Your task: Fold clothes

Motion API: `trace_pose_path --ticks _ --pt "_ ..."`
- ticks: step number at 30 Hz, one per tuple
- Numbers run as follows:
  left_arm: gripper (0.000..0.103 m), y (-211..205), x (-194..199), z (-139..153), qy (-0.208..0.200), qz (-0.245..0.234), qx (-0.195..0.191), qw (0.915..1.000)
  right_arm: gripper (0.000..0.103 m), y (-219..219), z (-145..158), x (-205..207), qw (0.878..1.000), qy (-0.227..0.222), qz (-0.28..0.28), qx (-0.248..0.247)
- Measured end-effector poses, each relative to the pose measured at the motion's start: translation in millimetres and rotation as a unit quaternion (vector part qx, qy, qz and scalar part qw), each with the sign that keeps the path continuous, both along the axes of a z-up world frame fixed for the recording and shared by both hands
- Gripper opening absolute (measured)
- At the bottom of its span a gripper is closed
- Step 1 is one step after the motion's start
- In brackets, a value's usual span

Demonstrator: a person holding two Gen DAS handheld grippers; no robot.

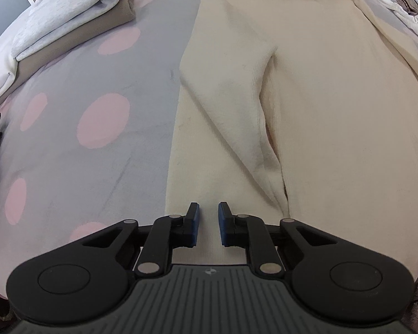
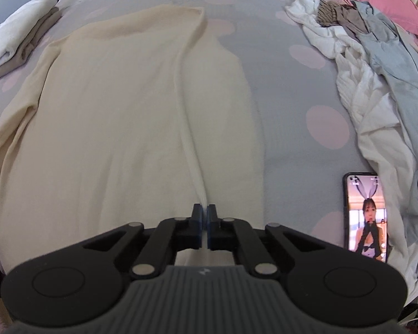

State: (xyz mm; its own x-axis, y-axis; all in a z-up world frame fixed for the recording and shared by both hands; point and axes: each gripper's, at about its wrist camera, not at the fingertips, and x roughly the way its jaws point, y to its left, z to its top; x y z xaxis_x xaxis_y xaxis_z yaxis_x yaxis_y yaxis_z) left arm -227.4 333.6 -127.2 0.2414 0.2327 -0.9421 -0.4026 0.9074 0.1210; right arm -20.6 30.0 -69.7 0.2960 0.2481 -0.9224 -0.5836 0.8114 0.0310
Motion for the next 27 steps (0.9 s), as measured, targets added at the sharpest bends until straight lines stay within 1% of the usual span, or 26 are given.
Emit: trace_pose_path --ticks 3,7,10,13,17,22,24,27 --pt "0.013 -1 1 -1 0.002 -0.001 0.001 1.0 0.003 -16 23 25 0.999 -0.03 -0.016 -0.016" --pt "0.013 0 1 -2 0.003 -0.001 -0.001 1.0 0.003 -35 47 68 0.997 -0.064 -0.045 -0.03" --pt "0.013 1 2 -2 0.002 -0.001 -0.003 1.0 0.003 -47 58 99 0.993 -0.082 -0.076 -0.036" --pt "0.013 5 2 -5 0.0 0.003 -0.009 0.9999 0.003 -61 64 131 0.988 -0.097 -0.118 -0.037" --pt "0.013 7 4 -7 0.001 0.004 -0.012 0.9999 0.003 -77 65 168 0.977 -0.128 -0.167 -0.042" --pt "0.013 9 4 -7 -0.002 0.01 -0.019 0.9998 0.003 -85 57 213 0.966 -0.142 -0.214 -0.029" --pt "0.012 10 3 -7 -0.004 0.013 -0.022 0.9997 0.003 -83 49 225 0.964 -0.137 -0.224 -0.034" --pt "0.008 10 4 -6 -0.006 0.015 -0.022 0.9996 0.006 -78 38 229 0.965 -0.132 -0.221 -0.04"
